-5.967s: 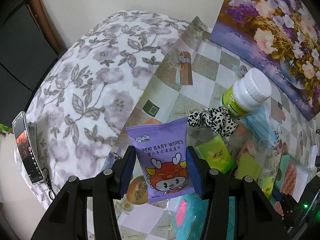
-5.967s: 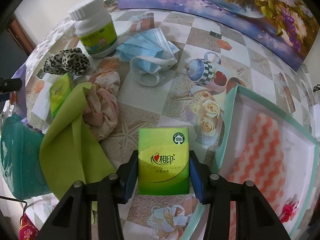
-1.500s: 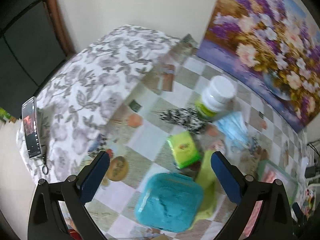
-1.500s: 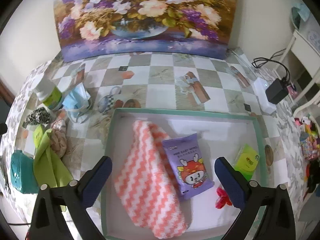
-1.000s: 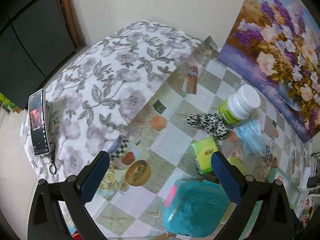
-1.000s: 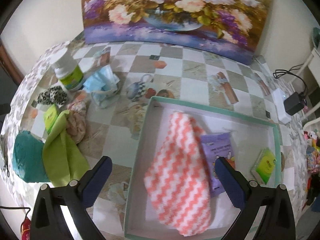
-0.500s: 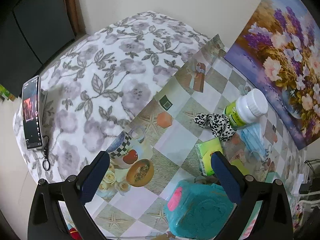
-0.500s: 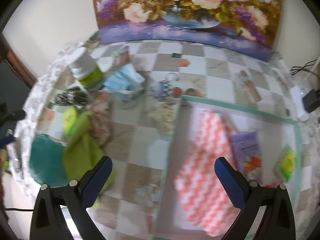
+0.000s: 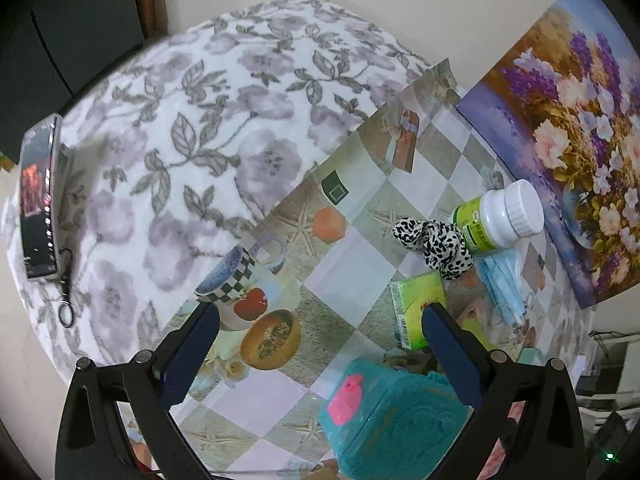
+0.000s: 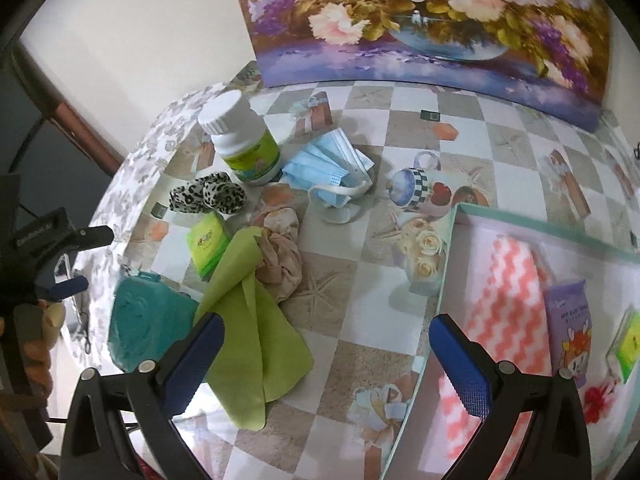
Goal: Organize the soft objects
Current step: 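Move both grippers back toward the remaining pile, then grasp the leopard-print scrunchie with the left gripper while the right grasps the blue face mask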
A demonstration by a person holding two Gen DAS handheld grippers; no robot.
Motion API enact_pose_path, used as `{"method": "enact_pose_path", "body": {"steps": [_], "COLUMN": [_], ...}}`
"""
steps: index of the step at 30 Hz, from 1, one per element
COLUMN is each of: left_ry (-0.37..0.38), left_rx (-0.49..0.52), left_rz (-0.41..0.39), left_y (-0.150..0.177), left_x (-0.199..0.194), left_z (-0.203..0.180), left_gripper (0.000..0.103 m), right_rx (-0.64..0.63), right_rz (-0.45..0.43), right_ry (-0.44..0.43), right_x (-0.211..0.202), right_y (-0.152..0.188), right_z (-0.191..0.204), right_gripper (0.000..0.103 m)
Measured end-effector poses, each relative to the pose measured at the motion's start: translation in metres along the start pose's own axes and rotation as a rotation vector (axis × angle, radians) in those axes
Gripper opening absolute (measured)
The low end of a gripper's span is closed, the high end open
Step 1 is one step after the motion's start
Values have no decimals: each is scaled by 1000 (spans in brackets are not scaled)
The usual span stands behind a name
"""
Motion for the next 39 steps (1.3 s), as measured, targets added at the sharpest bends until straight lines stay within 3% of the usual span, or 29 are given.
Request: {"method": "enact_pose_path", "body": {"steps": [7, 13, 16, 27, 29, 33, 37, 39], "left_ry": [39, 158, 223, 249, 239, 208, 139, 119], "left_rx": [-9, -26, -38, 212, 270, 390, 463, 460], "left_rz": [2, -70, -103, -272, -261, -224, -95, -26], "left_y": [-10, -26, -33, -51, -52, -48, -43, -41], "left_x": [5, -2, -4, -22, -19, -14, 6, 19], "left_z": [-1, -7, -11, -48, -56, -71, -80, -84], "left_gripper": [101, 102, 103, 103, 103, 103, 103, 103], "right_rx": [-13, 45, 69, 99, 97, 20, -107, -149], "right_rz": [18, -50, -7, 38, 11, -11, 6, 14], "right_ry": [-7, -19, -53, -169, -166, -39, 69, 76], "right_x": [10, -1, 6, 21, 18, 16, 20, 24], "right_y": [-8, -32, -34, -34, -41, -58, -73, -82], "right_z": [4, -4, -7, -17, -20, -32, -31, -26], "right_gripper": [103, 103, 103, 103, 103, 103, 103, 103]}}
Point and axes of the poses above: each gripper's, at about its wrist camera, not at the fingertips, and x roughly the way its jaws point, z to its left, y to its underside, the point moved 8 cm from there along x, roughly the way its jaws point, and after that the axes turned 7 degrees about -x, right-handed, at the moved point
